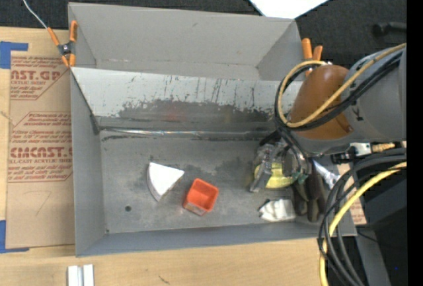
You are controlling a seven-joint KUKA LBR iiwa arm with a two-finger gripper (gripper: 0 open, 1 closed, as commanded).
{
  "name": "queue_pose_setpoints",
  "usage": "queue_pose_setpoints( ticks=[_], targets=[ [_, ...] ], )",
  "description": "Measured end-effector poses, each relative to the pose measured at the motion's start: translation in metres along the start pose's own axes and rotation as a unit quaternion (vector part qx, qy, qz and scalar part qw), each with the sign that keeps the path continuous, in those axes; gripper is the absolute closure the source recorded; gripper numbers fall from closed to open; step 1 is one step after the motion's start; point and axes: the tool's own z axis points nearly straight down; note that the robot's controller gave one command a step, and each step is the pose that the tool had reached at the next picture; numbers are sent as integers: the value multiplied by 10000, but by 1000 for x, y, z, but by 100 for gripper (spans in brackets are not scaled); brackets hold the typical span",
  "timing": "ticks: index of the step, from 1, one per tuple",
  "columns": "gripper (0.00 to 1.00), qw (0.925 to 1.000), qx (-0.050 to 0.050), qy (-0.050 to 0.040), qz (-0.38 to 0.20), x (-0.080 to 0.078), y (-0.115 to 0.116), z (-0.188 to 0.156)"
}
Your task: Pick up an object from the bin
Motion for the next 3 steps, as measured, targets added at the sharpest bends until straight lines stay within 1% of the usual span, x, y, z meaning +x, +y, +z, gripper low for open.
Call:
queue_pose_setpoints(
  ticks=[1, 2, 3],
  targets=[
    [100, 9983, -10, 11, 578, -12, -16, 1],
    [100, 9958, -11, 11, 916, -17, -32, -2],
    [100, 9954, -5, 11, 957, -16, -35, -14]
  ],
)
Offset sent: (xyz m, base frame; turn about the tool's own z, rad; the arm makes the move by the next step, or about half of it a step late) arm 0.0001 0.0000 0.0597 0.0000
